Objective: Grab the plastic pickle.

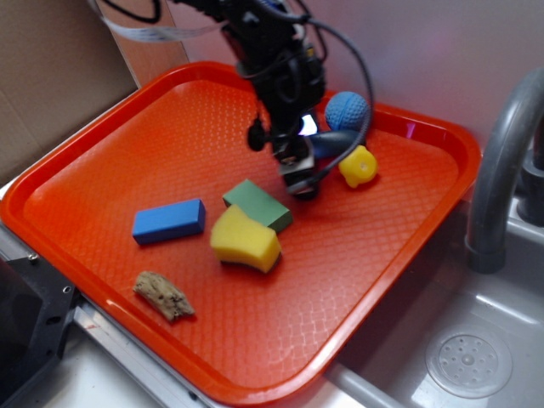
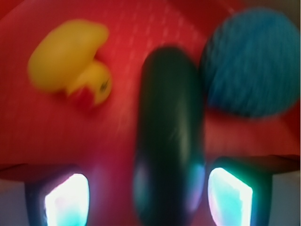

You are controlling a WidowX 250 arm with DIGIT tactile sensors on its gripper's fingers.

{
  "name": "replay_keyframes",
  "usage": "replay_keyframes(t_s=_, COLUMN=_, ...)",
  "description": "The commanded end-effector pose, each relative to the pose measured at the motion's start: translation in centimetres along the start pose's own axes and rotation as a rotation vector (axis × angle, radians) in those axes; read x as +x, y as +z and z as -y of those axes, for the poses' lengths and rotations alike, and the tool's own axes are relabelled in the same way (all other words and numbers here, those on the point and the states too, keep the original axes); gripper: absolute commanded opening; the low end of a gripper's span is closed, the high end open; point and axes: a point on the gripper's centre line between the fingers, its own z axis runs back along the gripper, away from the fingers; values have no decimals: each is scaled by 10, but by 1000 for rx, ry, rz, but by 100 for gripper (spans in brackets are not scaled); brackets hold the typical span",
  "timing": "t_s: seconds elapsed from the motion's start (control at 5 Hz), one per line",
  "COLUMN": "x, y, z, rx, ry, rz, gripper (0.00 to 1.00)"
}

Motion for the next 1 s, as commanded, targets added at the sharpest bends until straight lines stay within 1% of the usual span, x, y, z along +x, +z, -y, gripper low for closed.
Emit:
replay_keyframes(t_s=0.0, x=25, y=-5, z=-10, rx=4, ry=48, rz=-19, gripper=0)
replay_keyframes(t_s=0.2, x=21, y=-13, z=-11, rx=-64, ry=113, rz=-71, gripper=0)
replay_keyframes(t_s=0.4, x=-2, y=12, z=0, rx=-246, ry=244, rz=-189, gripper=0)
replay_keyframes(t_s=0.6, x=-31, y=62, z=-8, rx=-185, ry=406, rz=-171, gripper=0)
replay_keyframes(t_s=0.8, x=-47, y=115, z=-17, rx=-24, ry=550, rz=-116, gripper=0)
